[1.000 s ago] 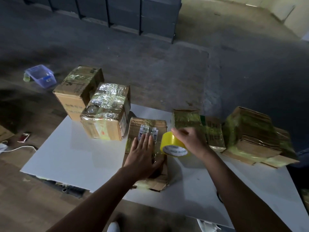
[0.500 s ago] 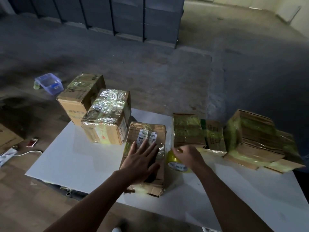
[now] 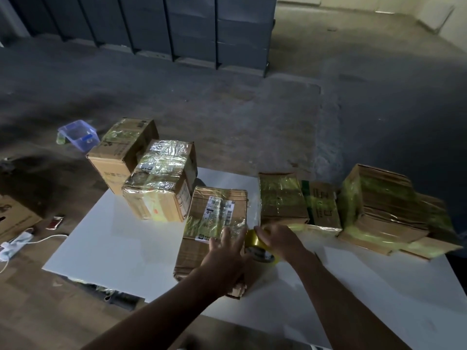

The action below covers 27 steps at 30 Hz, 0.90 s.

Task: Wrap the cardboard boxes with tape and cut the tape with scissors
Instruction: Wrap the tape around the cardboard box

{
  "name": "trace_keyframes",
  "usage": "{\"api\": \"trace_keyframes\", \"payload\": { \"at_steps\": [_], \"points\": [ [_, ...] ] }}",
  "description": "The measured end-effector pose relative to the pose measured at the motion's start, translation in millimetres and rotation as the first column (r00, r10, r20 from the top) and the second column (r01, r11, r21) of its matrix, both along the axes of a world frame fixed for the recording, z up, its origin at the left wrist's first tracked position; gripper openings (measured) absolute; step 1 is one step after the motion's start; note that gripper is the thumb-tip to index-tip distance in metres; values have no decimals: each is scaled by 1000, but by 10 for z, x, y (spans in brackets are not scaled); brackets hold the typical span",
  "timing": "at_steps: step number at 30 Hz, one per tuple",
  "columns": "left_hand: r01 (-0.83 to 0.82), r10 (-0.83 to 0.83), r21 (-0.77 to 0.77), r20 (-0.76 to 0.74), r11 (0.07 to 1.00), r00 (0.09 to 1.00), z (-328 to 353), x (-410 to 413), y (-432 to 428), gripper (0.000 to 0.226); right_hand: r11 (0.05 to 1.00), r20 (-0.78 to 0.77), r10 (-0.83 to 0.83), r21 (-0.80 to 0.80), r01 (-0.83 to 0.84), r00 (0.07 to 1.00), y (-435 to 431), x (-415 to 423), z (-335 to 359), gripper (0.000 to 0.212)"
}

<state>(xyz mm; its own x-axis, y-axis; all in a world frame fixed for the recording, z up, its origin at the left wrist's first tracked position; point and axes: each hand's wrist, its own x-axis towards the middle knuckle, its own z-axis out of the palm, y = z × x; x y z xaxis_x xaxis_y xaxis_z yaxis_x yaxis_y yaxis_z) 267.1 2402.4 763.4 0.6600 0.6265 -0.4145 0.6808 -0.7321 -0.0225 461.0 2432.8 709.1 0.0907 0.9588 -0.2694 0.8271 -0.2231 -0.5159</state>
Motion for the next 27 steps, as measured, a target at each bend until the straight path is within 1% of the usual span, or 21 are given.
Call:
{"api": "trace_keyframes", "payload": {
  "at_steps": [2,5,8,10,12,14,17,19,21,24,27],
  "points": [
    [21,-23,50,40,999,999,-35,-31,25,94,1000,0,18,18,-18,1000,2,-2,3,52],
    [50,-59,106,82,993,995,-67,-124,47,92,1000,-28,-6,0,6,1000,12,41,27,52],
    [77,-125,210,223,975,967,-7,-284,60,90,1000,-19,-20,-8,20,1000,43,52,117,55],
    [79,-156,240,326,968,932,-15,-380,74,77,999,-21,-29,26,29,999,81,31,228,58],
    [48,-135,204,435,978,890,-14,-453,90,62,997,-42,-41,65,43,998,121,13,366,61],
    [12,-100,169,517,985,850,-7,-523,91,56,996,-57,-16,88,21,998,141,-19,497,62],
    [-1,-112,191,581,982,806,-2,-656,73,59,992,-104,12,128,1,994,155,-101,610,61],
    [-22,-108,193,637,981,763,-61,-767,51,62,988,-147,22,153,0,989,167,-167,649,66],
    [-57,-41,112,712,992,701,-150,-893,21,65,982,-168,45,190,-12,985,172,-249,689,69],
    [-99,108,-61,798,993,593,-287,-1066,-7,66,974,-206,111,216,-65,972,194,-420,734,55],
    [-151,181,-116,819,982,544,-356,-1237,28,54,967,-211,135,243,-82,968,239,-604,723,50]
  ]
}}
